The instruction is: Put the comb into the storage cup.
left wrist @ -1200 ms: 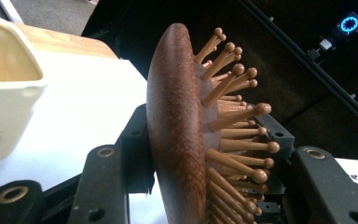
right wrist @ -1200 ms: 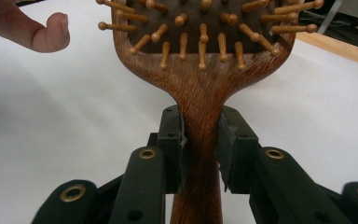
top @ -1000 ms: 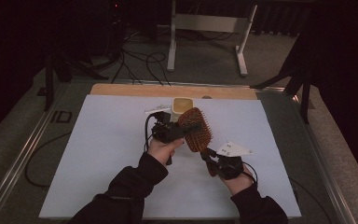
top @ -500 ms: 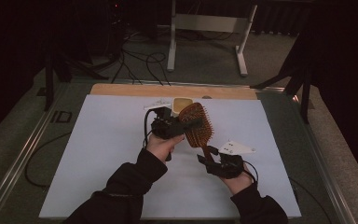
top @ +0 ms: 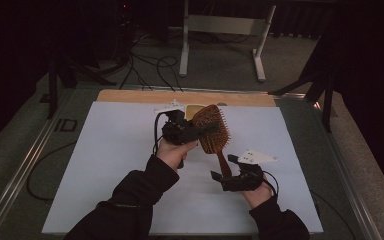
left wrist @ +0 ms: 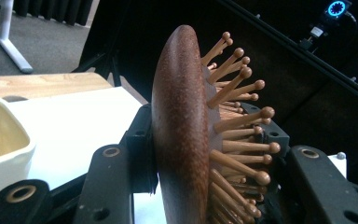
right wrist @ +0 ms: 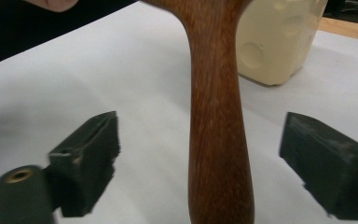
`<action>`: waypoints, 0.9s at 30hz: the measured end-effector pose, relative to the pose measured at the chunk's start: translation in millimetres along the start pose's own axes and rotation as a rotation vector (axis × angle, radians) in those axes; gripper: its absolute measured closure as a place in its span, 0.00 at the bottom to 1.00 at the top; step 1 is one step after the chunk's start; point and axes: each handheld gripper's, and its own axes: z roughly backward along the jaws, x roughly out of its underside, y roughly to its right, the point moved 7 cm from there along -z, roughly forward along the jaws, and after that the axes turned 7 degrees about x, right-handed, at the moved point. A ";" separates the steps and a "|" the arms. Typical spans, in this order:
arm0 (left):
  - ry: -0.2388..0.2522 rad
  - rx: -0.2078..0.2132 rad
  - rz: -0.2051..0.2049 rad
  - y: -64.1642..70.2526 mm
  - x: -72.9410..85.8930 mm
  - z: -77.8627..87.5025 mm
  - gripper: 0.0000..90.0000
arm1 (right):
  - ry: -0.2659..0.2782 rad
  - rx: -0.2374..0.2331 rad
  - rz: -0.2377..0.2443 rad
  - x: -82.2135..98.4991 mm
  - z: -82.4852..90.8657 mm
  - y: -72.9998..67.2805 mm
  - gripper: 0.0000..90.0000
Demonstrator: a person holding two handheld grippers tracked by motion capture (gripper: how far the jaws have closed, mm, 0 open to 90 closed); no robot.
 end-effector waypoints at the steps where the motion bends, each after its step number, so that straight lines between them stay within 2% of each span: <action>1: 0.001 -0.001 -0.005 0.7 -1.7 0.2 0.60 | 0.003 0.000 -0.002 -0.2 0.8 0.8 0.11; 3: 0.001 -0.001 -0.010 1.5 -3.6 0.6 0.60 | 0.005 -0.002 -0.006 -0.3 1.3 1.4 0.11; 7: 0.013 -0.004 -0.038 6.2 -17.1 4.9 0.60 | 0.014 0.001 -0.008 1.0 7.2 5.2 0.10; 17: 0.026 -0.042 -0.095 9.6 -43.9 12.3 0.60 | 0.048 0.052 0.006 2.3 20.3 7.5 0.10; 19: 0.030 -0.047 -0.100 9.1 -48.2 13.4 0.60 | 0.067 0.047 0.011 2.0 23.3 6.7 0.10; 24: 0.046 -0.071 -0.104 4.6 -59.0 16.4 0.60 | 0.070 0.045 0.008 2.5 23.5 6.0 0.10; 27: 0.047 -0.084 -0.105 0.6 -64.3 18.6 0.60 | 0.083 0.036 0.036 3.6 22.2 4.7 0.10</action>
